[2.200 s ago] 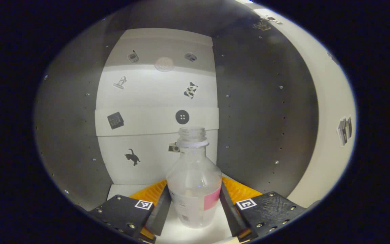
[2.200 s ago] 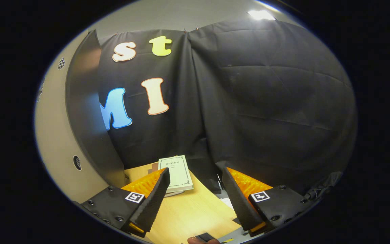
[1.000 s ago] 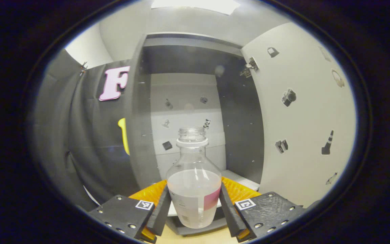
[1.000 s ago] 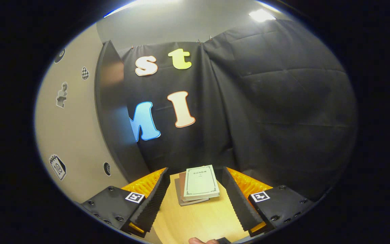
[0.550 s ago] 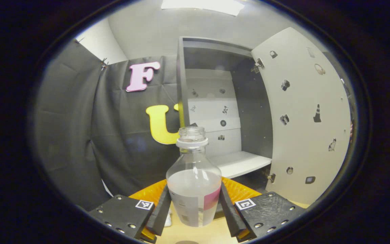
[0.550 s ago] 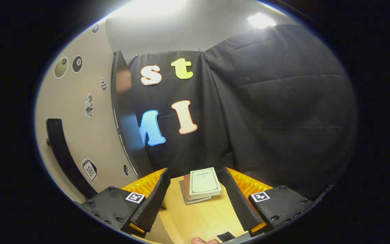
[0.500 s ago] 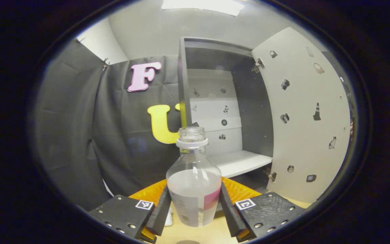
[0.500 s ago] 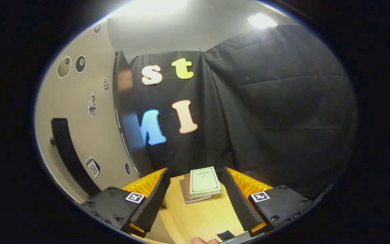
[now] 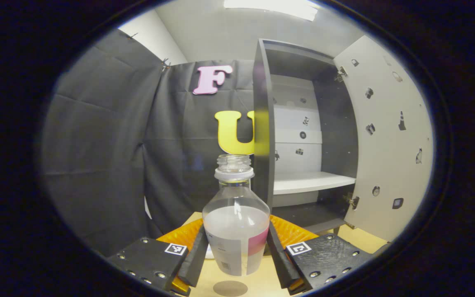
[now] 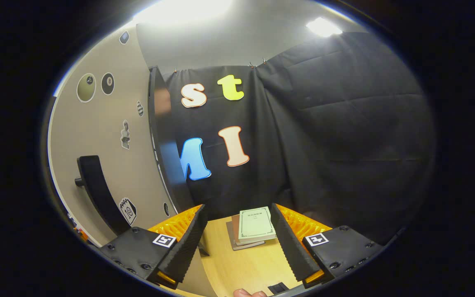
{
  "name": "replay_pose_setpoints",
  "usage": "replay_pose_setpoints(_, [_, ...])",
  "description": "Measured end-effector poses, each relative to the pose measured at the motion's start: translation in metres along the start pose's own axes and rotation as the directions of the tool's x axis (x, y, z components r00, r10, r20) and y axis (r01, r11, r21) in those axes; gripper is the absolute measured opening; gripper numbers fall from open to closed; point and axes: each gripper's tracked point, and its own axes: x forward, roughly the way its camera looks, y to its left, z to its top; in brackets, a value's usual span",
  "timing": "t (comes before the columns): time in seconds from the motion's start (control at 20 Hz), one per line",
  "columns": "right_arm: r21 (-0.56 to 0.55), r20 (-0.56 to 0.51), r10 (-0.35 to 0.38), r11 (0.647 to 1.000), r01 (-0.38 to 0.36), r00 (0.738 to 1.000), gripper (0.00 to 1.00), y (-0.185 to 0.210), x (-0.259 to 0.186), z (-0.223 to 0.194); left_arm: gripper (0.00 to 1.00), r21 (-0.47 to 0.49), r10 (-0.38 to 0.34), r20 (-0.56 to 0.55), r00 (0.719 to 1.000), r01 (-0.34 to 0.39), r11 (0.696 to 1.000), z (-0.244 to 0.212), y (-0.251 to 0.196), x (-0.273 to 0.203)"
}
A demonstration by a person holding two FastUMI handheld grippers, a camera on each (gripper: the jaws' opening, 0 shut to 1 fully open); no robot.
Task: Open the cabinet door with the right hand, grasp the bottle in the cabinet with the left hand and place it on the coaster, then close the cabinet door with the right hand.
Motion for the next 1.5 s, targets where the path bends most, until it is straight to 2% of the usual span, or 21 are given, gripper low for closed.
replay_pose_setpoints(0.15, [-0.031, -0.036, 0.012, 0.999, -0.013, 0.999, 0.98, -0.01, 0.014, -0.003, 0.72, -0.045, 0.073, -0.027, 0.997, -0.075, 0.996, -0.033, 0.008, 0.0])
replay_pose_setpoints(0.35, [-0.052, -0.042, -0.028, 0.998, 0.026, 0.999, 0.98, -0.025, 0.025, -0.001, 0.72, -0.022, 0.133, -0.063, 0.989, -0.134, 0.991, -0.078, 0.017, 0.008])
replay_pose_setpoints(0.45, [-0.056, -0.07, -0.068, 0.996, 0.064, 0.995, 0.98, -0.032, 0.026, -0.011, 0.72, -0.017, 0.128, -0.08, 0.989, -0.129, 0.991, -0.103, 0.014, 0.011])
replay_pose_setpoints(0.65, [-0.082, -0.087, -0.124, 0.99, 0.117, 0.988, 0.98, -0.035, 0.02, -0.023, 0.72, -0.023, 0.072, -0.121, 0.99, -0.075, 0.997, -0.16, 0.001, 0.013])
replay_pose_setpoints(0.8, [-0.125, -0.076, -0.223, 0.969, 0.212, 0.972, 0.98, -0.056, 0.013, -0.032, 0.72, 0.075, 0.057, -0.128, 0.99, -0.047, 0.996, -0.188, -0.008, 0.021])
replay_pose_setpoints(1.0, [-0.022, -0.099, -0.301, 0.954, 0.3, 0.949, 0.98, -0.064, -0.001, -0.047, 0.72, 0.101, 0.064, -0.117, 0.991, -0.053, 0.994, -0.211, -0.016, 0.024])
replay_pose_setpoints(1.1, [-0.031, -0.113, -0.338, 0.941, 0.336, 0.934, 0.98, -0.068, -0.007, -0.055, 0.72, 0.128, 0.065, -0.104, 0.992, -0.052, 0.99, -0.217, -0.019, 0.027])
replay_pose_setpoints(1.25, [-0.113, -0.107, -0.362, 0.93, 0.35, 0.926, 0.98, -0.065, -0.011, -0.061, 0.72, 0.142, 0.052, -0.097, 0.994, -0.038, 0.989, -0.226, -0.018, 0.03])
replay_pose_setpoints(1.5, [-0.197, -0.121, -0.348, 0.926, 0.321, 0.93, 0.98, -0.049, -0.013, -0.072, 0.74, 0.057, 0.117, -0.111, 0.987, -0.111, 0.992, -0.245, 0.001, 0.026])
